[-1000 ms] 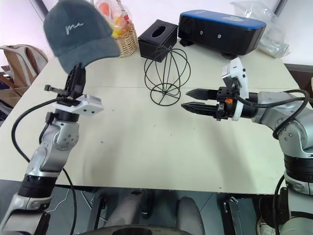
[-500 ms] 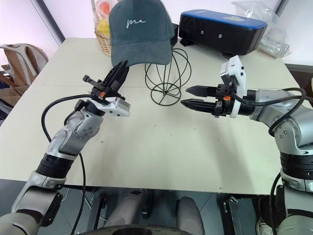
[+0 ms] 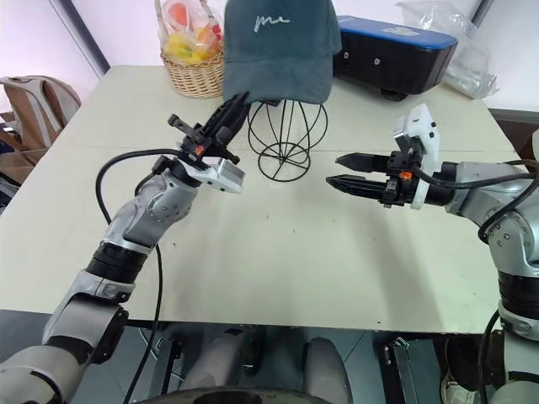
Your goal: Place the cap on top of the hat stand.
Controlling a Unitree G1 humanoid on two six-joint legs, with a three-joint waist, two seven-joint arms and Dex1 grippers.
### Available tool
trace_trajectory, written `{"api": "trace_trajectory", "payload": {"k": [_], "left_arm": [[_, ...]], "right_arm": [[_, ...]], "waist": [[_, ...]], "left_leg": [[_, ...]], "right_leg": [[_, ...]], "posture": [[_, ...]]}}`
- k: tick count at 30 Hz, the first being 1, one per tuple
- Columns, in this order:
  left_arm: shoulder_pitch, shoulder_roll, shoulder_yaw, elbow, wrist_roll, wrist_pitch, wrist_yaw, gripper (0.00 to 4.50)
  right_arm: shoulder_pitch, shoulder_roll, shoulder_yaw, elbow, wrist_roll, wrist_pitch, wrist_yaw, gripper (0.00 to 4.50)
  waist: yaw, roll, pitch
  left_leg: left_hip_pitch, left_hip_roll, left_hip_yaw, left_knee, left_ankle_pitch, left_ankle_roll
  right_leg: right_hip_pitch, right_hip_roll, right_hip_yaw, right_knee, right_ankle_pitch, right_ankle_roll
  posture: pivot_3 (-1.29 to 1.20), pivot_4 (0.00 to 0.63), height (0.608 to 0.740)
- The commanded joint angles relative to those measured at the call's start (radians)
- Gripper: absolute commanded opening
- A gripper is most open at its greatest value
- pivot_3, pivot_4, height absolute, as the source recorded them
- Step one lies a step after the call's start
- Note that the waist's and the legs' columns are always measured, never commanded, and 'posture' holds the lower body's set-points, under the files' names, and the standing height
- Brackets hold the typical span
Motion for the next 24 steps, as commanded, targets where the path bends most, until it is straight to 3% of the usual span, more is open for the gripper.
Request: {"api": "trace_trajectory", "payload": {"k": [1, 11, 24], "left_arm": [[0.029, -0.009, -0.01, -0.01, 0.0, -0.022, 0.012, 0.09], [0.164, 0.017, -0.052, -0.024, 0.045, -0.072, 0.013, 0.09], [0.22, 0.068, -0.051, -0.009, 0.075, -0.129, 0.024, 0.09]], "right_arm": [[0.0, -0.022, -0.045, -0.02, -0.001, -0.014, -0.001, 2.43], [-0.026, -0.016, -0.026, -0.033, 0.01, 0.013, -0.02, 2.43], [-0.055, -0.014, -0.011, -0.026, 0.009, 0.027, -0.017, 2.43]], "waist": [[-0.001, 0.0, 0.0], [0.002, 0.0, 0.0], [0.0, 0.0, 0.0]], "left_leg": [[0.0, 0.0, 0.0, 0.0, 0.0, 0.0], [0.0, 0.0, 0.0, 0.0, 0.0, 0.0], [0.0, 0.0, 0.0, 0.0, 0.0, 0.0]], "right_leg": [[0.0, 0.0, 0.0, 0.0, 0.0, 0.0], [0.0, 0.0, 0.0, 0.0, 0.0, 0.0], [0.0, 0.0, 0.0, 0.0, 0.0, 0.0]], "posture": [[0.0, 0.15, 0.74], [0.0, 0.15, 0.74], [0.0, 0.15, 0.74]]}}
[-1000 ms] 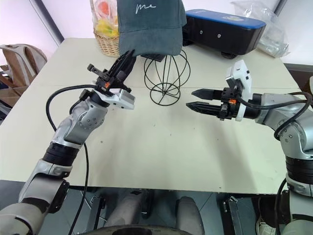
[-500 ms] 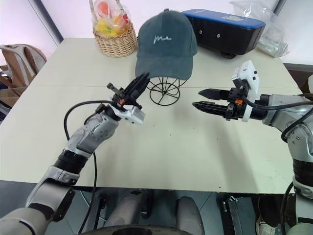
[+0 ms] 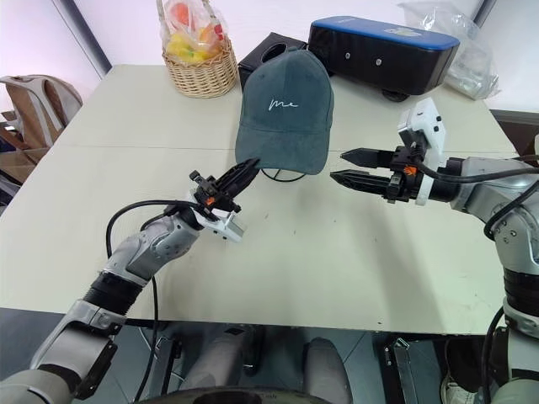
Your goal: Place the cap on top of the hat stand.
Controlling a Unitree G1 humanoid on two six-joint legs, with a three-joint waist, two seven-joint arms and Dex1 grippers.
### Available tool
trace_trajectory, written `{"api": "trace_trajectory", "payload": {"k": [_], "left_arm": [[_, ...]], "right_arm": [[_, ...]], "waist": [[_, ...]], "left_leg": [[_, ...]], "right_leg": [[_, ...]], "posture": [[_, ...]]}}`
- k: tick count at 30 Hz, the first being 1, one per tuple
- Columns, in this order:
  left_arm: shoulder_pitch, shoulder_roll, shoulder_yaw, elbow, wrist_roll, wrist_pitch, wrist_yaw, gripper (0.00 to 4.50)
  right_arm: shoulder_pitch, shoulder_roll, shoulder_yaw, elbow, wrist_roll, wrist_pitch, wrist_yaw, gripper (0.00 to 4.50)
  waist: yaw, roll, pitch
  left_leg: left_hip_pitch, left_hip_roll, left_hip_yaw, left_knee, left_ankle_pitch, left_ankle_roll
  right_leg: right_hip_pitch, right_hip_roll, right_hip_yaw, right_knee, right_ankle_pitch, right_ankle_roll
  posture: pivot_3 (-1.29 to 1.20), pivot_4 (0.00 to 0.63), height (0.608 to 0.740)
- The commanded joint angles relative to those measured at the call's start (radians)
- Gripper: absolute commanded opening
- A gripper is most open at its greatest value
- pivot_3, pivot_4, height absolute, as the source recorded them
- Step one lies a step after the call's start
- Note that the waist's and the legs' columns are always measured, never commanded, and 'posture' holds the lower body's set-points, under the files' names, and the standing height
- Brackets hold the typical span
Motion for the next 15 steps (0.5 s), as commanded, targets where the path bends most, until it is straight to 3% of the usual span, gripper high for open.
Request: {"api": "trace_trajectory", "payload": {"k": [1, 15], "left_arm": [[0.025, 0.008, 0.005, -0.013, 0.009, -0.019, 0.022, 0.09], [0.07, 0.014, -0.022, -0.001, 0.064, -0.045, 0.063, 0.09]], "right_arm": [[-0.025, -0.008, -0.015, -0.026, 0.012, -0.003, 0.003, 2.43], [-0.033, -0.01, -0.013, -0.01, 0.0, -0.015, 0.017, 2.43]], "waist": [[-0.001, 0.0, 0.0], [0.0, 0.0, 0.0]], "left_leg": [[0.0, 0.0, 0.0, 0.0, 0.0, 0.0], [0.0, 0.0, 0.0, 0.0, 0.0, 0.0]], "right_leg": [[0.0, 0.0, 0.0, 0.0, 0.0, 0.0], [0.0, 0.0, 0.0, 0.0, 0.0, 0.0]], "posture": [[0.0, 0.15, 0.74], [0.0, 0.15, 0.74]]}}
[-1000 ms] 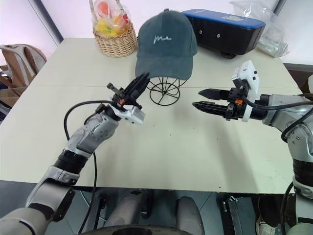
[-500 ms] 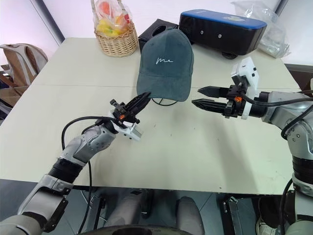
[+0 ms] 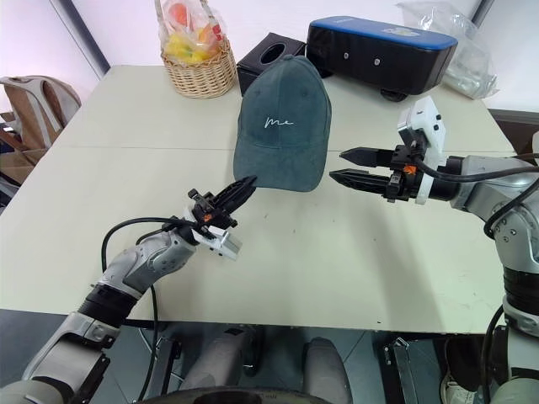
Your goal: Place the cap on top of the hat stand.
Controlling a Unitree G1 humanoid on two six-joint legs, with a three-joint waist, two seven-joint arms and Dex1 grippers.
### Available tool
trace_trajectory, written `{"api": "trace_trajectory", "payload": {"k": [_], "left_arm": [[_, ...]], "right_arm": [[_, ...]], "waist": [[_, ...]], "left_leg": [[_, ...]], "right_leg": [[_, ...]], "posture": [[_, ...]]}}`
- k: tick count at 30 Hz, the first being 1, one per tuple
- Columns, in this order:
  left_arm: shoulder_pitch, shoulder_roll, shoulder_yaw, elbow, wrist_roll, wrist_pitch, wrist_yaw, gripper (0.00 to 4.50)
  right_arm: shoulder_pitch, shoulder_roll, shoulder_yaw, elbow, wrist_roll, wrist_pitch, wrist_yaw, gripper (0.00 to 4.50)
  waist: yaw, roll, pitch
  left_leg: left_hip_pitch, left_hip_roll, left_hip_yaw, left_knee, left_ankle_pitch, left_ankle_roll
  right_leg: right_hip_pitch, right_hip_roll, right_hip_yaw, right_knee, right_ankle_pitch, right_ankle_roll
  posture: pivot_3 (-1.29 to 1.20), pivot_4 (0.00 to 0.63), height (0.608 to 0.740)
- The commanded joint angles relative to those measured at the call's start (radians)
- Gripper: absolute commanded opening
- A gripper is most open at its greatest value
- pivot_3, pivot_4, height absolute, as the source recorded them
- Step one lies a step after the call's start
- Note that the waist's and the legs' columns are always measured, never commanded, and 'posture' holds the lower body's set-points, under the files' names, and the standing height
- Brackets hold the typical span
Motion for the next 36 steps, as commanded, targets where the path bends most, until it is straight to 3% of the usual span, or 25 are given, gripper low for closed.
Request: {"api": "trace_trajectory", "payload": {"k": [1, 6, 7, 10, 16, 25, 32, 36], "left_arm": [[0.01, -0.001, -0.014, -0.009, 0.016, -0.004, 0.003, 0.09], [0.017, -0.006, -0.014, -0.003, 0.007, 0.006, -0.011, 0.09], [0.017, -0.007, -0.011, 0.001, -0.002, 0.008, -0.018, 0.37], [0.017, -0.007, -0.004, 0.003, -0.015, 0.004, -0.024, 1.42], [0.012, -0.005, -0.005, 0.005, -0.019, -0.006, -0.045, 4.42], [0.06, 0.038, -0.008, -0.022, -0.041, -0.04, -0.093, 4.47], [0.19, 0.136, 0.074, -0.138, -0.321, 0.024, -0.284, 4.47], [0.248, 0.174, 0.175, -0.251, -0.525, 0.173, -0.398, 4.47]], "right_arm": [[-0.029, -0.01, -0.014, -0.012, 0.003, -0.014, 0.009, 2.43], [-0.029, -0.009, -0.014, -0.01, 0.0, -0.017, 0.013, 2.43], [-0.029, -0.009, -0.013, -0.009, -0.001, -0.018, 0.014, 2.43], [-0.027, -0.009, -0.014, -0.009, -0.003, -0.021, 0.016, 2.43], [-0.024, -0.008, -0.016, -0.008, -0.003, -0.025, 0.016, 2.43], [-0.016, -0.015, -0.017, -0.004, -0.01, -0.029, 0.025, 2.43], [-0.009, -0.025, -0.014, 0.012, -0.033, -0.042, 0.051, 2.43], [-0.002, -0.024, -0.014, 0.019, -0.043, -0.05, 0.06, 2.43]], "waist": [[0.0, 0.0, 0.0], [0.0, 0.0, 0.0], [0.0, 0.0, 0.0], [0.0, 0.0, 0.0], [0.0, 0.0, 0.0], [-0.003, 0.0, 0.0], [-0.006, 0.0, 0.0], [-0.009, 0.001, 0.0]], "left_leg": [[0.0, 0.0, 0.0, 0.0, 0.0, 0.0], [0.0, 0.0, 0.0, 0.0, 0.0, 0.0], [0.0, 0.0, 0.0, 0.0, 0.0, 0.0], [0.0, 0.0, 0.0, 0.0, 0.0, 0.0], [0.0, 0.0, 0.0, 0.0, 0.0, 0.0], [0.0, 0.0, 0.0, 0.0, 0.0, 0.0], [0.0, 0.0, 0.0, 0.0, 0.0, 0.0], [0.0, 0.0, 0.0, -0.001, 0.0, 0.0]], "right_leg": [[0.0, 0.0, 0.0, 0.0, 0.0, 0.0], [0.0, 0.0, 0.0, 0.0, 0.0, 0.0], [0.0, 0.0, 0.0, 0.0, 0.0, 0.0], [0.0, 0.0, 0.0, 0.0, 0.0, 0.0], [0.0, 0.0, 0.0, 0.0, 0.0, 0.0], [0.0, 0.0, 0.0, 0.0, 0.0, 0.0], [-0.003, 0.0, 0.001, 0.0, 0.0, 0.0], [-0.004, -0.001, 0.001, 0.0, 0.0, 0.0]], "posture": [[0.0, 0.15, 0.74], [0.0, 0.15, 0.74], [0.0, 0.15, 0.74], [0.0, 0.15, 0.74], [0.0, 0.15, 0.74], [0.0, 0.15, 0.74], [0.0, 0.15, 0.74], [0.0, 0.15, 0.74]]}}
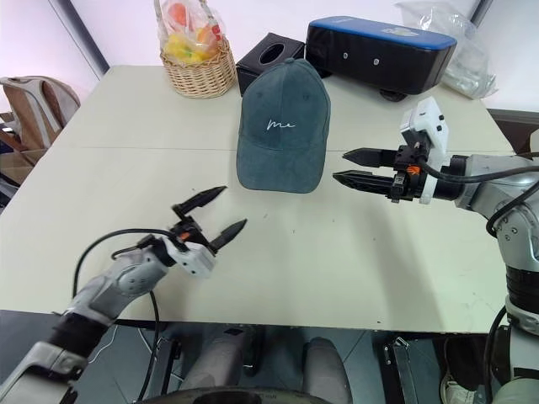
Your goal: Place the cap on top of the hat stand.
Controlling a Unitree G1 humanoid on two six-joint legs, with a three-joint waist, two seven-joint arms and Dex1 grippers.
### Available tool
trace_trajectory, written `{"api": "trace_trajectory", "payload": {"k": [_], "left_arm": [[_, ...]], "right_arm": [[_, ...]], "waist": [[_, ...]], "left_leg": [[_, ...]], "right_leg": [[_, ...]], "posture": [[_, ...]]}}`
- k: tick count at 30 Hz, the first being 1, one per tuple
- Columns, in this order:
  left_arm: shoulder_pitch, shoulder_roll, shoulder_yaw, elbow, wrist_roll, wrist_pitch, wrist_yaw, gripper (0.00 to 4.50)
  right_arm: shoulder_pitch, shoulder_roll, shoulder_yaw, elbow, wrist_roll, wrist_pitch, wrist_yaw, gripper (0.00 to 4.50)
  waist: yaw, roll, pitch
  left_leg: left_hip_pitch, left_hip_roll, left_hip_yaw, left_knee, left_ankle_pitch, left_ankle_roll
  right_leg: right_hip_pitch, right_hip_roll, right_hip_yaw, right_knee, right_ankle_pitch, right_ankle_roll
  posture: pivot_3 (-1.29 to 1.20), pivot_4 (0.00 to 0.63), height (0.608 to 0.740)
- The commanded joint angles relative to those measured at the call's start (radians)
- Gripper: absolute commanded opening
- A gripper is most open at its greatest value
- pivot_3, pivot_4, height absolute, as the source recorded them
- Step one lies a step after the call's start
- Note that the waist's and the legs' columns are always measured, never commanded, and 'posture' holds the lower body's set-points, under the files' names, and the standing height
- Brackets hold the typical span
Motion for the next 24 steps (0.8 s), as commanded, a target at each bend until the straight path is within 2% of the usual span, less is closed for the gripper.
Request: {"api": "trace_trajectory", "payload": {"k": [1, 6, 15, 17, 20, 24], "left_arm": [[0.013, 0.028, 0.116, -0.117, -0.209, 0.135, -0.094, 4.47], [0.009, 0.074, 0.22, -0.21, -0.413, 0.355, -0.237, 4.47], [-0.07, 0.191, 0.364, -0.257, -0.798, 0.781, -0.531, 4.47], [-0.08, 0.25, 0.385, -0.291, -0.899, 0.903, -0.628, 4.47], [-0.08, 0.311, 0.408, -0.333, -0.988, 1.021, -0.718, 4.47], [-0.161, 0.37, 0.467, -0.307, -1.068, 1.128, -0.779, 4.47]], "right_arm": [[-0.004, -0.012, -0.015, -0.001, -0.007, -0.028, 0.012, 2.43], [-0.007, -0.017, -0.015, 0.022, -0.026, -0.048, 0.024, 2.43], [-0.042, -0.041, -0.017, 0.06, -0.064, -0.092, 0.05, 2.43], [-0.042, -0.047, -0.016, 0.058, -0.069, -0.094, 0.062, 2.43], [-0.046, -0.053, -0.018, 0.057, -0.069, -0.09, 0.071, 2.43], [-0.059, -0.075, -0.018, 0.052, -0.069, -0.089, 0.089, 2.43]], "waist": [[0.0, 0.0, 0.0], [-0.013, 0.0, 0.0], [-0.033, 0.0, 0.0], [-0.039, 0.0, 0.0], [-0.043, 0.0, 0.0], [-0.043, 0.0, 0.001]], "left_leg": [[0.0, 0.0, 0.0, 0.0, 0.0, 0.0], [0.0, 0.0, 0.0, 0.0, 0.0, 0.0], [0.0, 0.001, -0.001, 0.0, 0.0, 0.0], [0.0, 0.001, -0.001, 0.0, 0.0, 0.0], [0.0, 0.001, 0.0, -0.001, 0.0, 0.0], [0.001, 0.002, 0.0, -0.002, 0.0, 0.0]], "right_leg": [[0.0, 0.0, 0.0, 0.0, 0.0, 0.0], [0.0, 0.0, 0.0, 0.0, 0.0, 0.0], [0.0, 0.001, -0.001, 0.0, 0.0, 0.0], [0.001, 0.001, -0.001, 0.0, 0.0, 0.0], [0.001, 0.001, 0.0, 0.0, 0.0, 0.0], [0.0, 0.001, 0.0, 0.0, 0.0, -0.001]], "posture": [[0.0, 0.15, 0.74], [0.0, 0.15, 0.74], [0.0, 0.15, 0.74], [0.0, 0.15, 0.74], [0.0, 0.15, 0.74], [0.0, 0.15, 0.74]]}}
